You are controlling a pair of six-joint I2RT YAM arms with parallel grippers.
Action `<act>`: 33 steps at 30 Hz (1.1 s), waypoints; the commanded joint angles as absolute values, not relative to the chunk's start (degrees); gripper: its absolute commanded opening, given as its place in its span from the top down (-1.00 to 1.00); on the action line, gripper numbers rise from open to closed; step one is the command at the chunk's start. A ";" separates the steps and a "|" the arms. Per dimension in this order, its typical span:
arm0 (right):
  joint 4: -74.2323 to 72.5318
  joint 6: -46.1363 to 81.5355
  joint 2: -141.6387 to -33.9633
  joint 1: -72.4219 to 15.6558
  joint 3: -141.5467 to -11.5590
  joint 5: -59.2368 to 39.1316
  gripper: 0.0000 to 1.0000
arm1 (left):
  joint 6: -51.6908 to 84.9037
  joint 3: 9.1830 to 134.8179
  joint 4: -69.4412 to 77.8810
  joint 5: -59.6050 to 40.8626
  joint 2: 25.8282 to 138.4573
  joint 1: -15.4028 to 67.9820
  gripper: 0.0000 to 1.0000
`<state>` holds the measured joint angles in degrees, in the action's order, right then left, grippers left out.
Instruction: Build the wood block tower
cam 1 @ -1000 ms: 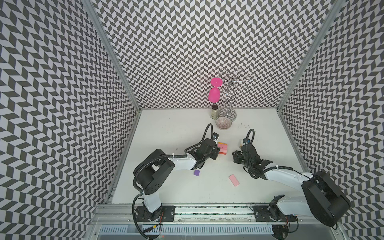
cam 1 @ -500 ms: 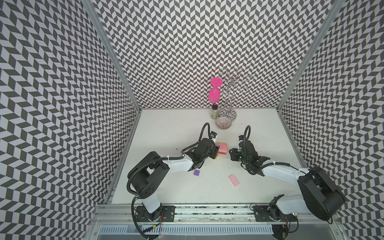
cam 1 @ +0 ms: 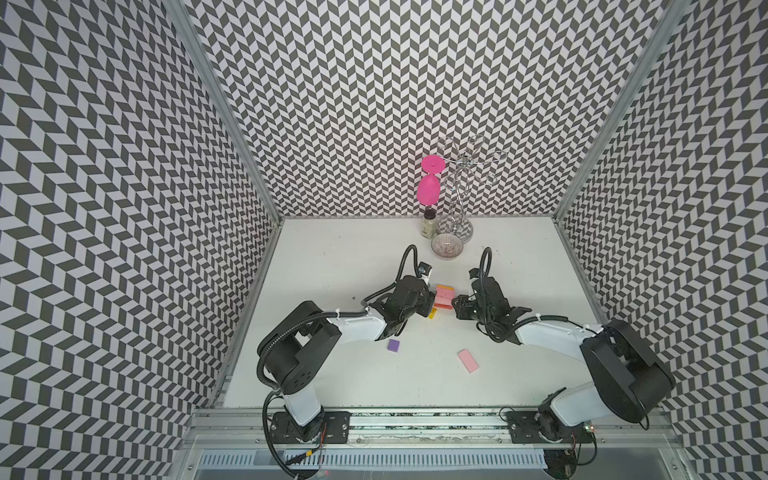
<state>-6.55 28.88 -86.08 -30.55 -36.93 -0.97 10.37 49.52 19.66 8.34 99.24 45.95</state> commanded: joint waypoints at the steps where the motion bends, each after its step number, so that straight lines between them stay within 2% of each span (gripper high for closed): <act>1: -9.31 28.81 -87.31 -30.32 -38.76 -0.63 0.51 | 11.07 50.83 20.65 8.79 100.21 45.57 -0.07; 23: -8.35 29.23 -87.28 -30.23 -39.59 0.54 0.52 | 11.24 51.06 20.90 8.09 100.99 45.26 -0.06; 33: -8.09 29.36 -82.62 -30.23 -37.45 0.20 0.47 | 11.58 52.03 20.92 6.88 102.22 45.24 -0.06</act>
